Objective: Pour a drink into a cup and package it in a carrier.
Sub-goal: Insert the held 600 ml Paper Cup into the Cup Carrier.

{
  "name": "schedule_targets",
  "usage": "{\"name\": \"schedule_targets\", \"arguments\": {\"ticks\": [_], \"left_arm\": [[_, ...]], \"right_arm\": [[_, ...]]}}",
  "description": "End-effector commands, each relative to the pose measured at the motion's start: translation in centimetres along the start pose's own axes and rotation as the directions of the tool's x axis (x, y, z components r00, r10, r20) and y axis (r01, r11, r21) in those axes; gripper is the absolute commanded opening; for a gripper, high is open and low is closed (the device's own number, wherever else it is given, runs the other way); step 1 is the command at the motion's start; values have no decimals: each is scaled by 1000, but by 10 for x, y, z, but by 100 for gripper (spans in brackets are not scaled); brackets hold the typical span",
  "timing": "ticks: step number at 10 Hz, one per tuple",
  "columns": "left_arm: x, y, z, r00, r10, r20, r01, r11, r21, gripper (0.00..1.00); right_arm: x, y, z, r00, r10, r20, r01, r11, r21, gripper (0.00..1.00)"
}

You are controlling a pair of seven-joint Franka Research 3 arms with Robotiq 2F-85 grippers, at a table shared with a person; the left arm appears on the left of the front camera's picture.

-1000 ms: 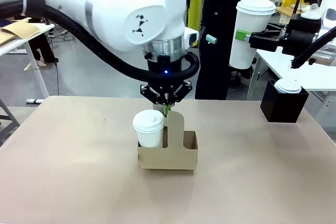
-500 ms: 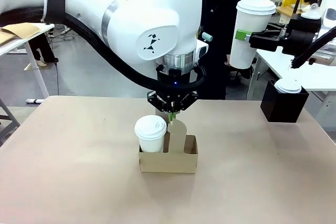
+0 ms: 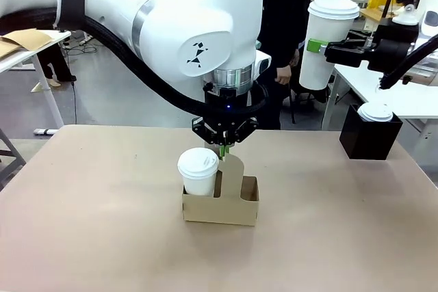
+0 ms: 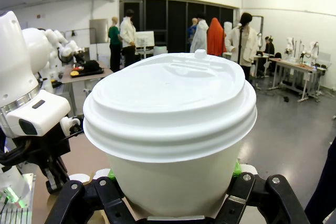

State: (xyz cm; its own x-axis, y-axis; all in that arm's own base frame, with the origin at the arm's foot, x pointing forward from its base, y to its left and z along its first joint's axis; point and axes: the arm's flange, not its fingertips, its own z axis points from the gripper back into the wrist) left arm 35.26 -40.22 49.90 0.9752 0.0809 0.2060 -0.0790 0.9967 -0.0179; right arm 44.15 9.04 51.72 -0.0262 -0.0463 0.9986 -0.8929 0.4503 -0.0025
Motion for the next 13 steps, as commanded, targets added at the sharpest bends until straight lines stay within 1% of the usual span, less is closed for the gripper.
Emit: {"name": "schedule_targets", "arguments": {"ticks": [1, 2, 3, 4, 5, 6, 7, 8, 9, 10, 11, 12, 13], "left_arm": [[-2, 0, -2, 1000, -1, -1, 1, 1000, 4, 2], [0, 0, 0, 1000, 0, 0, 0, 1000, 0, 63], [1, 6, 6, 1000, -27, -16, 26, 999, -45, 62], [2, 12, 14, 999, -42, -12, 41, 998, -56, 100], [4, 20, 26, 998, -66, -1, 66, 994, -86, 100], [6, 31, 38, 996, -90, 13, 91, 988, -127, 100], [7, 42, 51, 994, -112, 17, 113, 983, -147, 84], [10, 57, 64, 991, -134, 19, 135, 974, -180, 94], [15, 77, 78, 986, -153, 62, 163, 962, -220, 100], [21, 104, 90, 970, -222, 97, 240, 936, -259, 100], [30, 130, 94, 933, -348, 96, 361, 896, -258, 100], [43, 164, 90, 876, -462, 138, 482, 834, -269, 100], [57, 198, 81, 844, -510, 164, 536, 802, -265, 100]], "right_arm": [[2, 0, 0, 1000, 20, 17, -20, 1000, 3, 80], [2, 0, 0, 1000, 20, 17, -20, 1000, 3, 80], [2, 0, 0, 1000, 20, 17, -20, 1000, 3, 80], [2, 0, 0, 1000, 20, 17, -20, 1000, 3, 80], [2, 0, 0, 1000, 20, 17, -20, 1000, 3, 80], [0, 0, 0, 1000, 0, 0, 0, 1000, 0, 80], [-3, -4, -13, 1000, -4, -10, 4, 999, 52, 80], [-7, -4, -27, 1000, -5, -15, 7, 995, 100, 80], [-16, -5, -41, 1000, 4, -22, -1, 990, 143, 80], [-26, -3, -55, 999, 22, -42, -14, 983, 184, 80], [-34, 2, -67, 998, 42, -36, -32, 968, 249, 80], [-45, 10, -78, 998, 58, -33, -45, 951, 306, 80], [-58, 19, -88, 996, 88, -33, -71, 932, 356, 80]]}}
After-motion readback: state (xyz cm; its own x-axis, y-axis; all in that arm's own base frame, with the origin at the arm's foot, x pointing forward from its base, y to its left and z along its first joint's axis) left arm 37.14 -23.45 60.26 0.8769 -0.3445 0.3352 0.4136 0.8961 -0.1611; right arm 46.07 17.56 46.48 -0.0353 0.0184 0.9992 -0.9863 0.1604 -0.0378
